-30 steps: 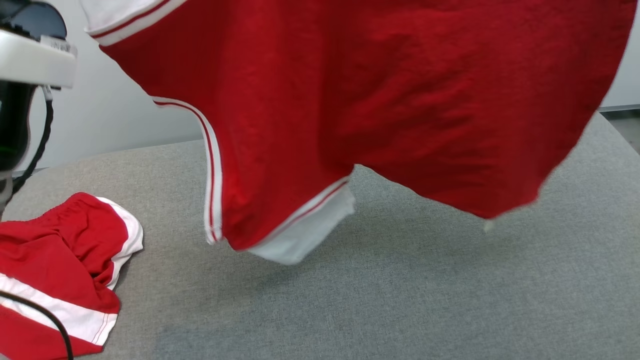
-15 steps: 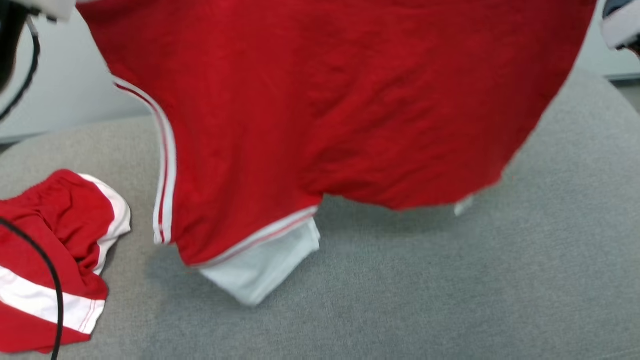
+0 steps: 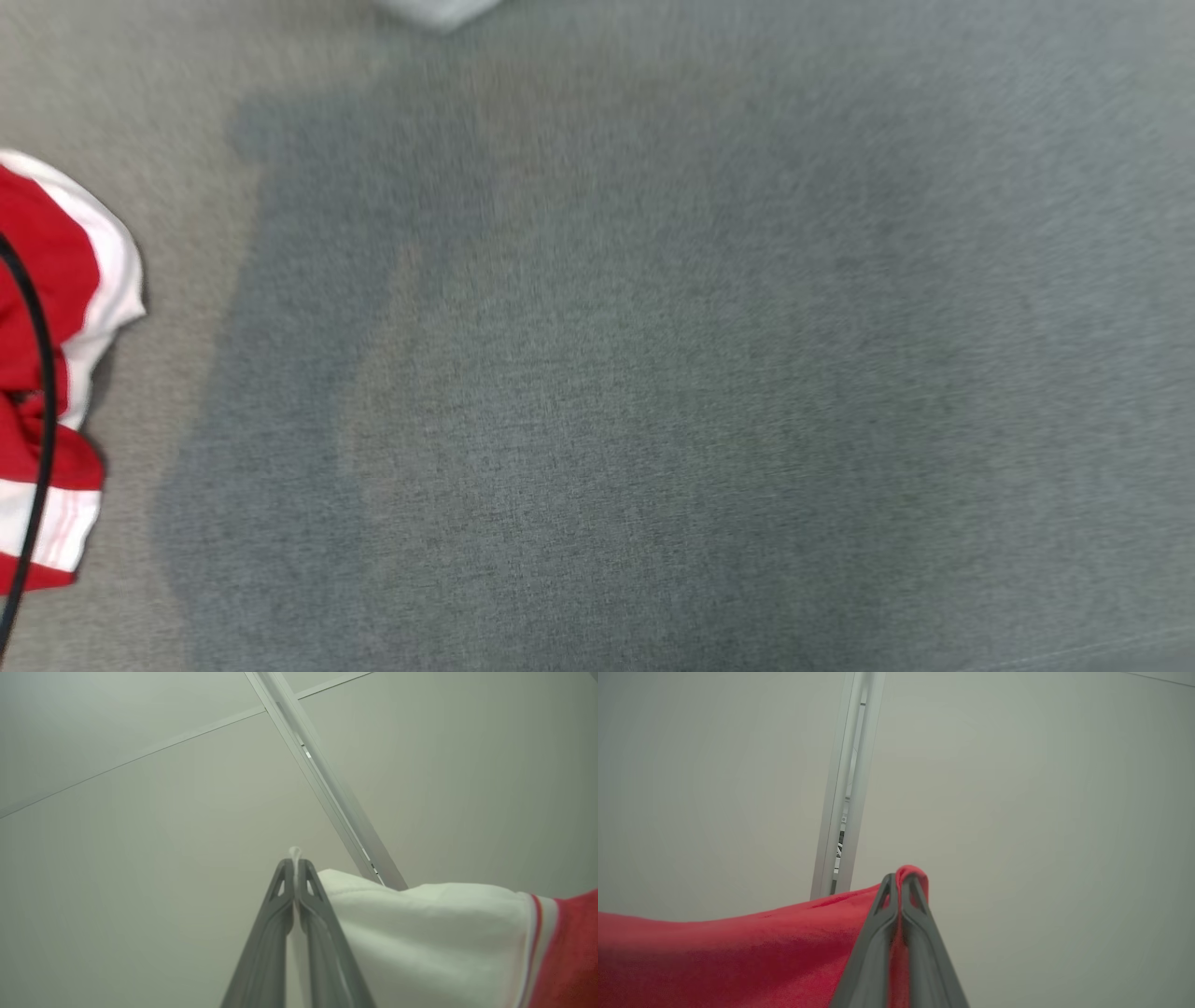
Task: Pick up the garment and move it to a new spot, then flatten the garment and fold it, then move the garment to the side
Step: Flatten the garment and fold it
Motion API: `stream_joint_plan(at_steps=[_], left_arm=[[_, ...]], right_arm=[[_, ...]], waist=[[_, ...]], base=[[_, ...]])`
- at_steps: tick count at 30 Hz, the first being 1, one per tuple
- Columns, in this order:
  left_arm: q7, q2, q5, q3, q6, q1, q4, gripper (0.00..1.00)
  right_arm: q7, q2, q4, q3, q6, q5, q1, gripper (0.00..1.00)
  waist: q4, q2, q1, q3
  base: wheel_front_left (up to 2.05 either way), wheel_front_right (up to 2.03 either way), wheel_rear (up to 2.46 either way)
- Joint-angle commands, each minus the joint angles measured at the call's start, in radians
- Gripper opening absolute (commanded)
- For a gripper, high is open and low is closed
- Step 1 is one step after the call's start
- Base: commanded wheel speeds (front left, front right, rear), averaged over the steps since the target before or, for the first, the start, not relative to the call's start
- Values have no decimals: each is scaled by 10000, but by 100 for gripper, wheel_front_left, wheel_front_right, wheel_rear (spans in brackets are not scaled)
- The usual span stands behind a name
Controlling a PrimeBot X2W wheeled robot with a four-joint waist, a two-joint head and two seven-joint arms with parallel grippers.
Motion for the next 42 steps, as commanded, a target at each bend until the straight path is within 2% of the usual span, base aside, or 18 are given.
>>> stream_joint_plan(at_steps=[1, 4, 7, 10, 16, 20, 22, 30, 35, 42], left_arm=[[-45, 1, 211, -3, 78, -316, -66, 0], [-52, 35, 720, 368, 239, -726, -927, 0], [-57, -83, 898, 1065, 396, -487, -2043, 0], [-57, -262, 1069, 1530, 144, 200, -2949, 0], [-59, -494, 1210, 1942, -555, 2373, -4558, 0], [-61, -437, 1249, 1914, -736, 4352, -5708, 0], [-61, -202, 1228, 2002, -731, 5500, -6214, 0], [-60, 404, 717, 2910, 65, 10234, -8331, 0], [-61, 654, 630, 3138, 295, 12269, -9299, 0], [-62, 539, 547, 3279, 719, 15021, -10158, 0]], right_arm=[[-48, 28, -69, -144, -3, -252, 146, 0], [-33, 94, -714, -1069, -3, -1184, -18, 0], [-34, 142, -1228, -1949, -3, -1950, 135, 0], [-35, 244, -1702, -2578, -3, -2316, 552, 0], [-36, 174, -2217, -2666, -3, -2237, 2004, 0], [-38, -24, -2694, -2689, -3, -1781, 3364, 0], [-38, -55, -2902, -2547, -3, -1492, 4177, 0], [-37, -272, -3764, -2303, -3, -184, 7343, 0], [-37, -296, -4086, -2112, -3, 418, 8763, 0], [-37, -272, -4734, -2128, -3, 863, 10820, 0]], waist=[[159, 0, 0, 1491], [208, 0, 0, 2308], [424, 0, 0, 2926], [694, 0, 0, 3308], [1041, 0, 0, 3252], [1202, 0, 0, 2795], [1187, 0, 0, 2460], [953, 0, 0, 883], [741, 0, 0, 162], [495, 0, 0, -1062]], base=[[0, 0, 0], [0, 0, 0], [0, 0, 0], [0, 0, 0], [0, 0, 0], [0, 0, 0], [0, 0, 0], [0, 0, 0], [0, 0, 0], [0, 0, 0]])
